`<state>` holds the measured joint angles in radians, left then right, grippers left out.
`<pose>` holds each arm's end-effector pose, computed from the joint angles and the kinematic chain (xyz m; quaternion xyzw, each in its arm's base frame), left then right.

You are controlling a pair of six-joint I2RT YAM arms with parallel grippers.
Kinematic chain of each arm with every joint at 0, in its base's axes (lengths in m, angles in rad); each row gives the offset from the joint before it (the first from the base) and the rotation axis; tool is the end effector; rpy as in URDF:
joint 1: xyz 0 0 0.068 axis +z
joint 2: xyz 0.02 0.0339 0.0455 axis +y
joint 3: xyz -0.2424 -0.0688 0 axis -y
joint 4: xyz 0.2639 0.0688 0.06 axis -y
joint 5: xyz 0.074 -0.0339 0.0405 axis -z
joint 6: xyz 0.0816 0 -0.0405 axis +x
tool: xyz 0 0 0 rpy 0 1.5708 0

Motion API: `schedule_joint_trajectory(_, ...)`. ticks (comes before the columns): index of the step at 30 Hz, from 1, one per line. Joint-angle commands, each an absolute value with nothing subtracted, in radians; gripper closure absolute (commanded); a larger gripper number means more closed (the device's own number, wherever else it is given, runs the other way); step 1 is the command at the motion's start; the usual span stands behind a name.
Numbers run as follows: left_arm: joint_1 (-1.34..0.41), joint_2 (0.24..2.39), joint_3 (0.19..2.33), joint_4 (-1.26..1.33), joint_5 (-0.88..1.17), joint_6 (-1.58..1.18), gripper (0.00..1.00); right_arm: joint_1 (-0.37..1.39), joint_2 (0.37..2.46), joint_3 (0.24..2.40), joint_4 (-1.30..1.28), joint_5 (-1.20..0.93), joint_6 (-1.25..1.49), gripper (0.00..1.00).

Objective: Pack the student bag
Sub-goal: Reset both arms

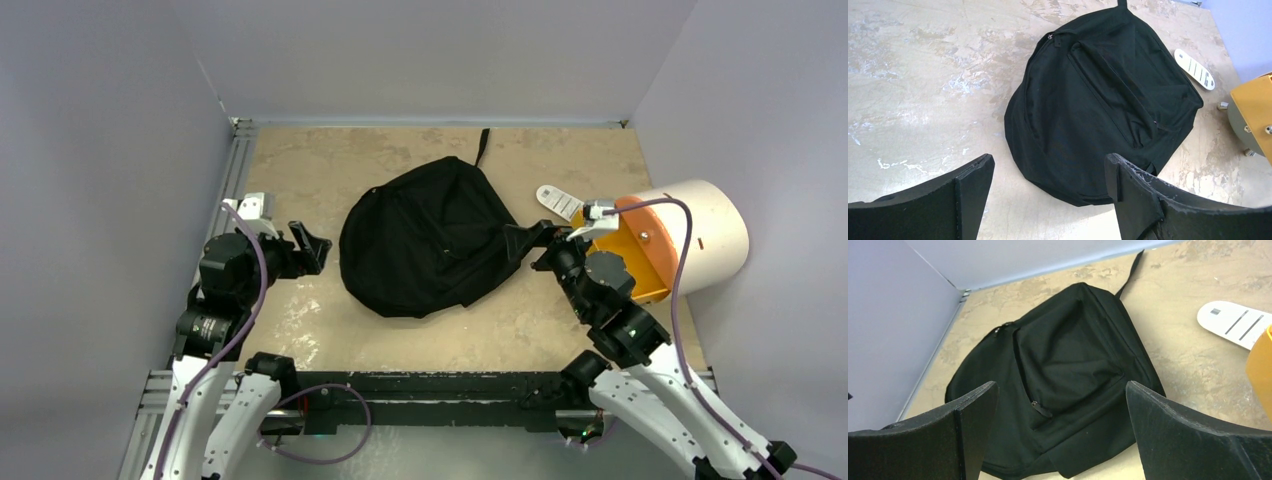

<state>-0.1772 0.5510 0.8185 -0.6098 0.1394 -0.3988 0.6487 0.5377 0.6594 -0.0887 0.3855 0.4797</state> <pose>0.1929 -0.0461 0.3161 -0.0502 0.8147 -0.2179 0.5351 0.1907 0.1060 0.3342 0.0796 0.6917 0.2646 0.6673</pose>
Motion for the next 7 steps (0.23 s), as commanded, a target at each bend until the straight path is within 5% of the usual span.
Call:
schedule_joint_trajectory(1, -0.176, 0.547, 0.816, -0.583, 0.117, -0.376, 0.19, 0.649, 0.551, 0.665, -0.074, 0.429, 0.502, 0.01)
schedule_joint_trajectory(7, -0.176, 0.553, 0.819, -0.583, 0.113, -0.382, 0.18, 0.65, 0.539, 0.652, -0.051, 0.429, 0.489, 0.01)
